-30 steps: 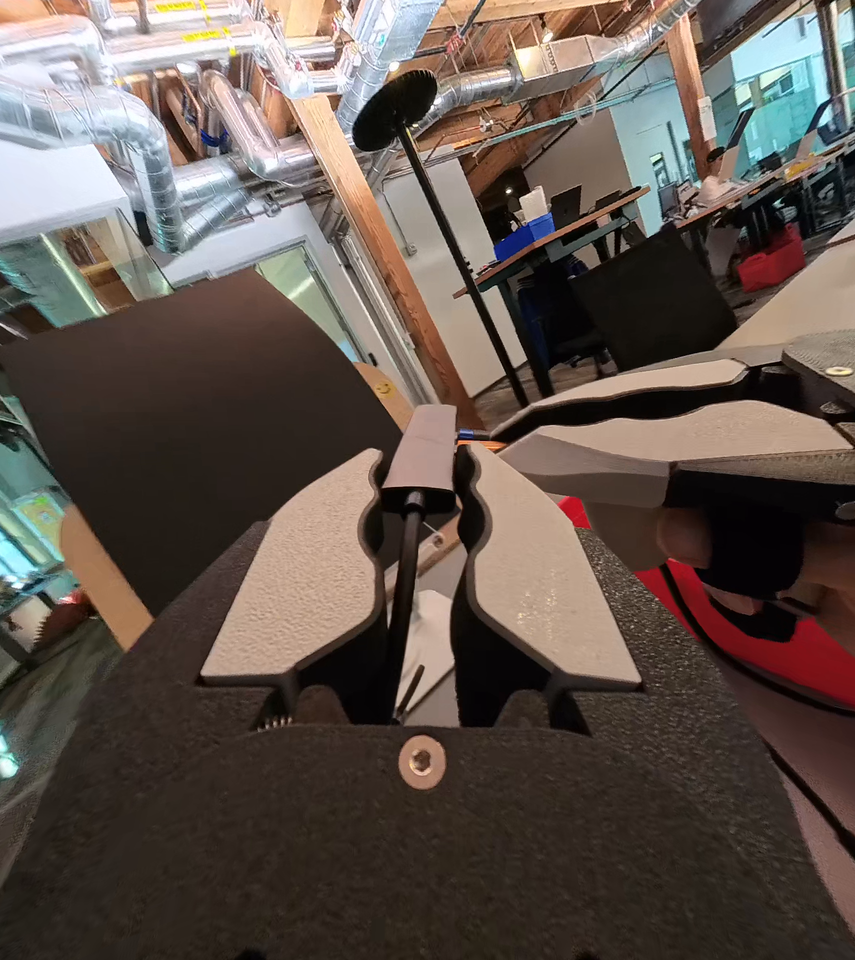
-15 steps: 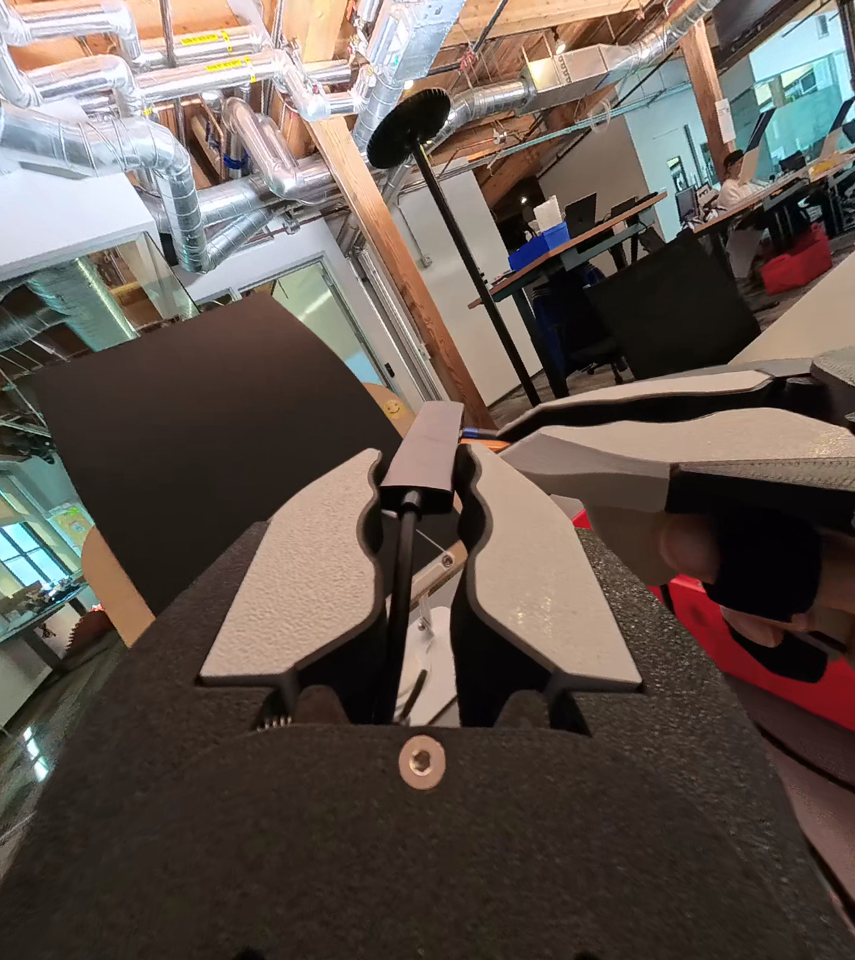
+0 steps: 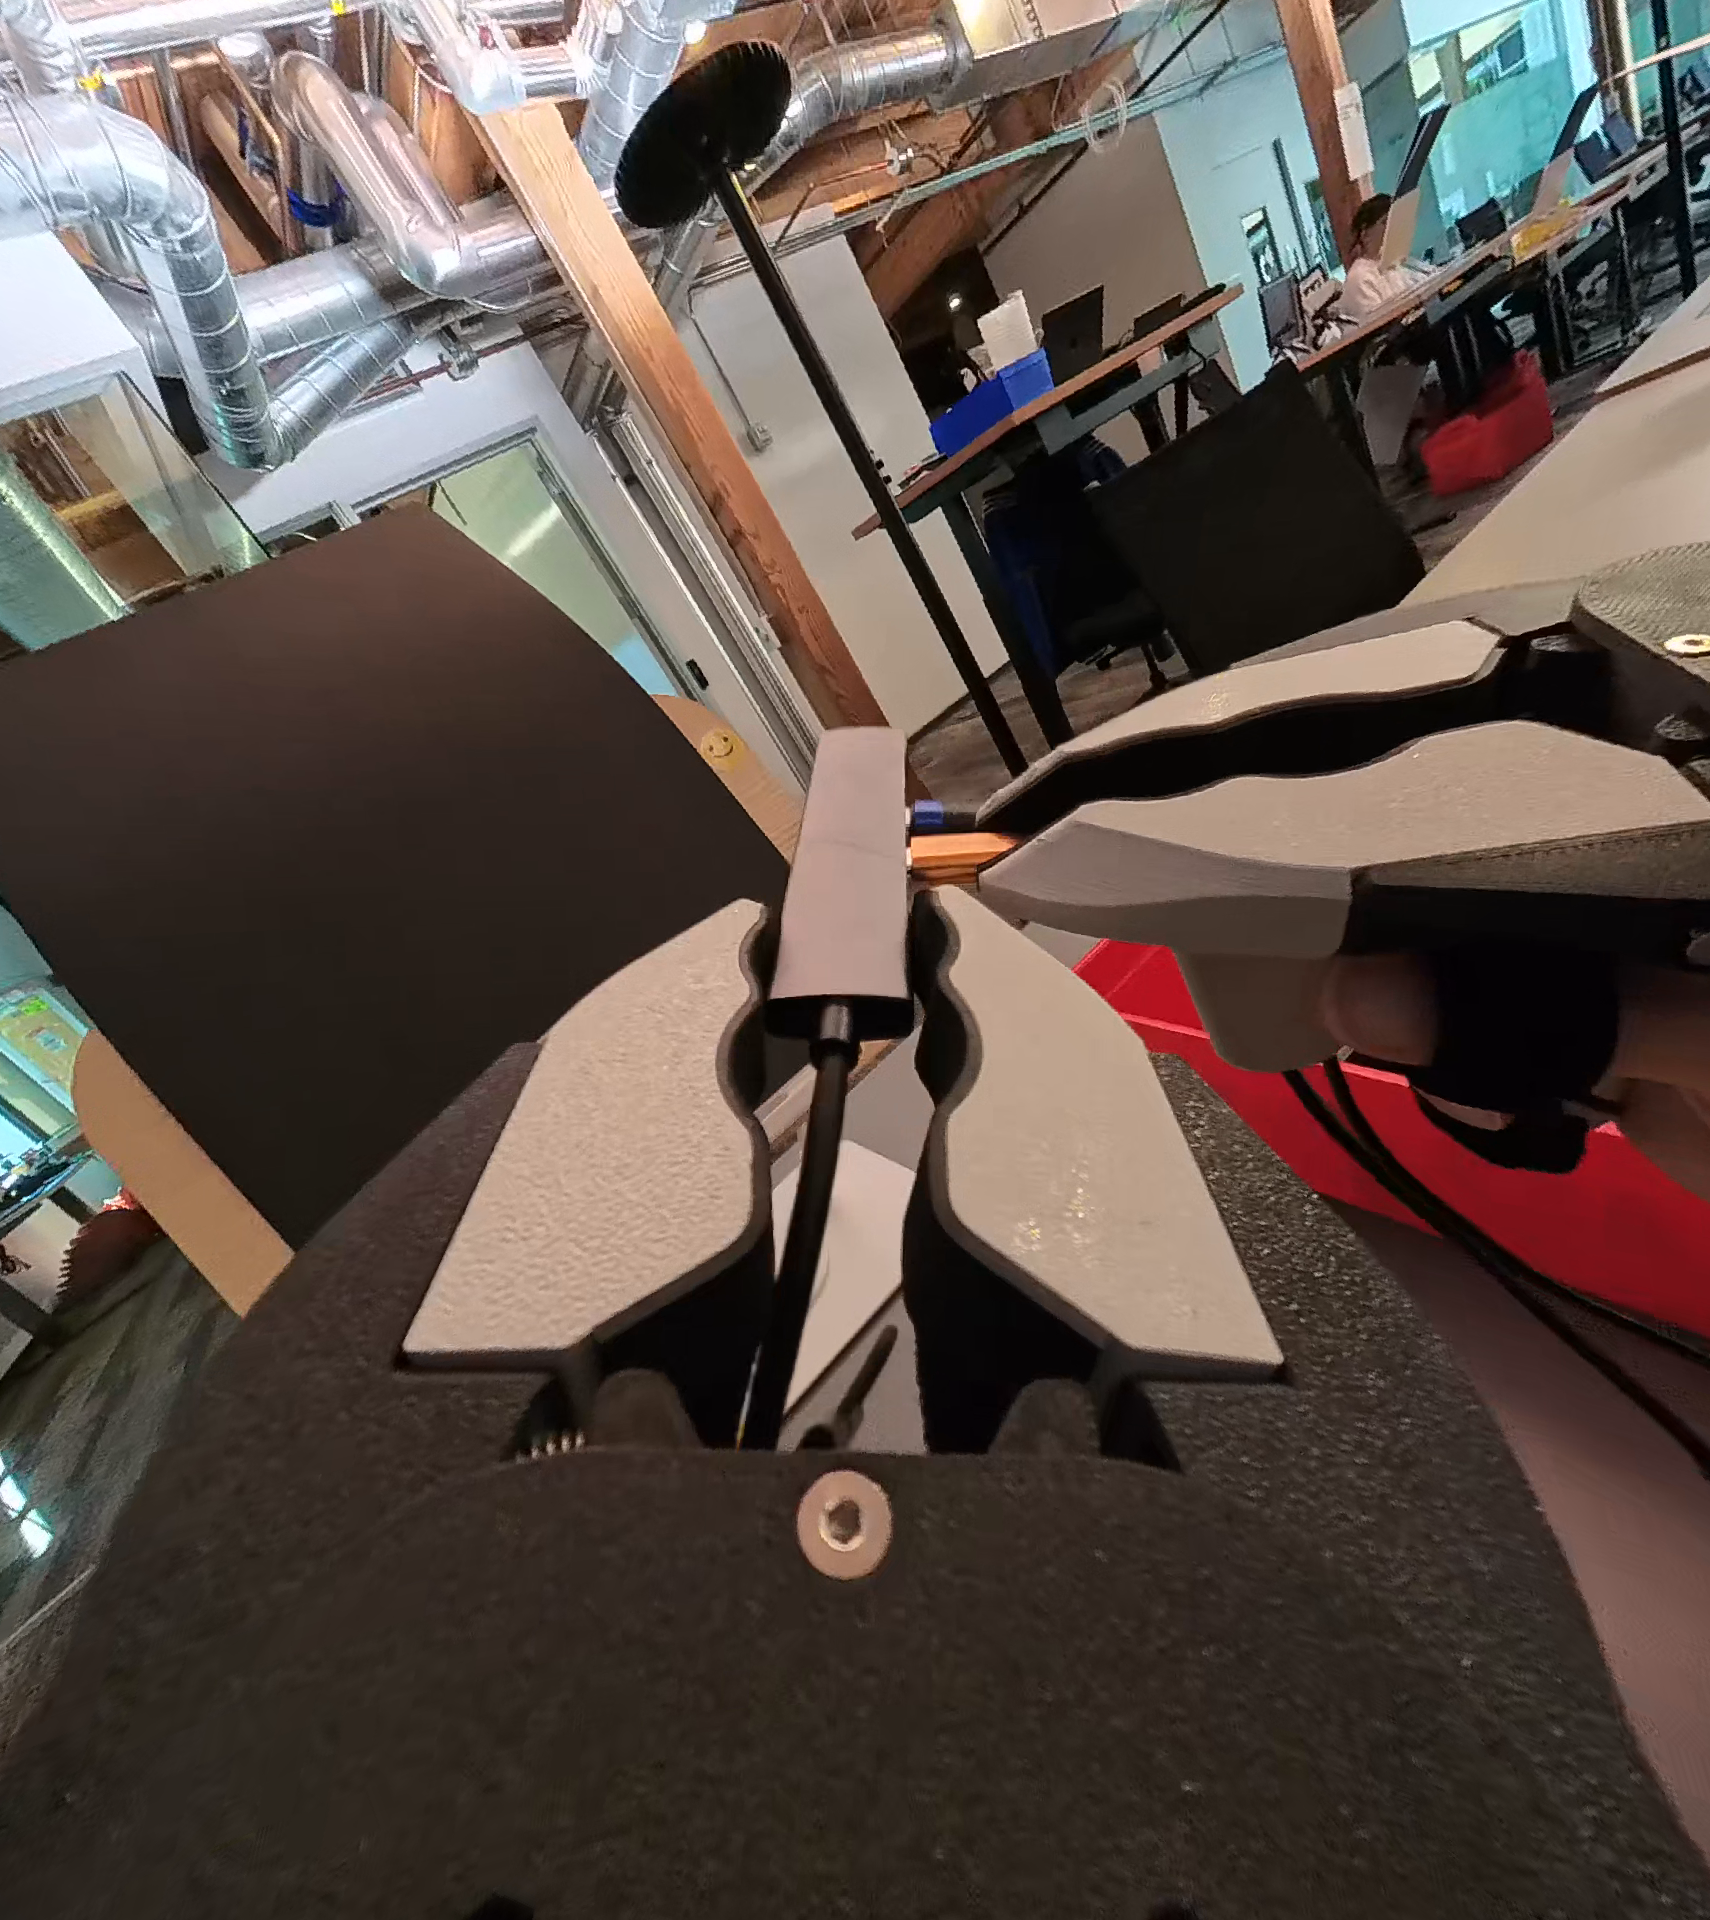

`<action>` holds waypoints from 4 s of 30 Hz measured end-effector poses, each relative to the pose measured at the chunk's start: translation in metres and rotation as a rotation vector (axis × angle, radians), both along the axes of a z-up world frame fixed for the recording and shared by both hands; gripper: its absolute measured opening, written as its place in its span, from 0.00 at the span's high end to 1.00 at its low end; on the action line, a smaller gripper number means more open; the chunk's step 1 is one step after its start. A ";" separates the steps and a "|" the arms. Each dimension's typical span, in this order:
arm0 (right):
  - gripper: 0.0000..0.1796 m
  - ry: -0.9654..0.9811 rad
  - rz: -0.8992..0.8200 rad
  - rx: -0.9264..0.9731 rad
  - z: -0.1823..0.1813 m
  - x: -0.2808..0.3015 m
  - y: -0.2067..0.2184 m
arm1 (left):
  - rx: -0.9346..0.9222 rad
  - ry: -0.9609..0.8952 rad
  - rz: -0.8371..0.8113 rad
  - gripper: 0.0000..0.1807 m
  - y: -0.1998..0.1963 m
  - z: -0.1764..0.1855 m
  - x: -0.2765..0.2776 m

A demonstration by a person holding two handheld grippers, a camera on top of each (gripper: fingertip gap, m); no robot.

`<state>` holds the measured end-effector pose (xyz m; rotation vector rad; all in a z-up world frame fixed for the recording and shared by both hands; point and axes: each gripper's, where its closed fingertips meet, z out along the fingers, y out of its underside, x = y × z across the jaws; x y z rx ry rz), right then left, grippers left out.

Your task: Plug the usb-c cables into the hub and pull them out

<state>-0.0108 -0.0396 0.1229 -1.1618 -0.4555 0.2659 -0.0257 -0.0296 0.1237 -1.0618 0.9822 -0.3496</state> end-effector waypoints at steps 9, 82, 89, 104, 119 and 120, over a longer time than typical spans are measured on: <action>0.92 0.048 -0.044 0.040 0.006 -0.003 -0.005 | 0.023 -0.038 0.016 0.86 -0.003 0.008 -0.004; 0.86 -0.710 0.542 -0.903 -0.182 0.138 -0.029 | -0.154 -0.035 -0.039 0.87 0.021 0.034 -0.056; 0.81 -0.712 0.162 -0.605 -0.085 0.160 -0.036 | -0.158 -0.038 -0.040 0.87 0.021 0.035 -0.058; 0.89 -0.023 -0.282 -1.270 -0.238 0.221 -0.192 | -0.174 -0.138 -0.078 0.87 0.012 0.062 -0.084; 0.86 0.089 -0.466 -1.304 -0.230 0.222 -0.171 | -0.211 -0.193 -0.132 0.87 0.006 0.072 -0.098; 0.85 0.113 -0.461 -1.310 -0.233 0.219 -0.170 | -0.214 -0.194 -0.134 0.87 0.006 0.073 -0.098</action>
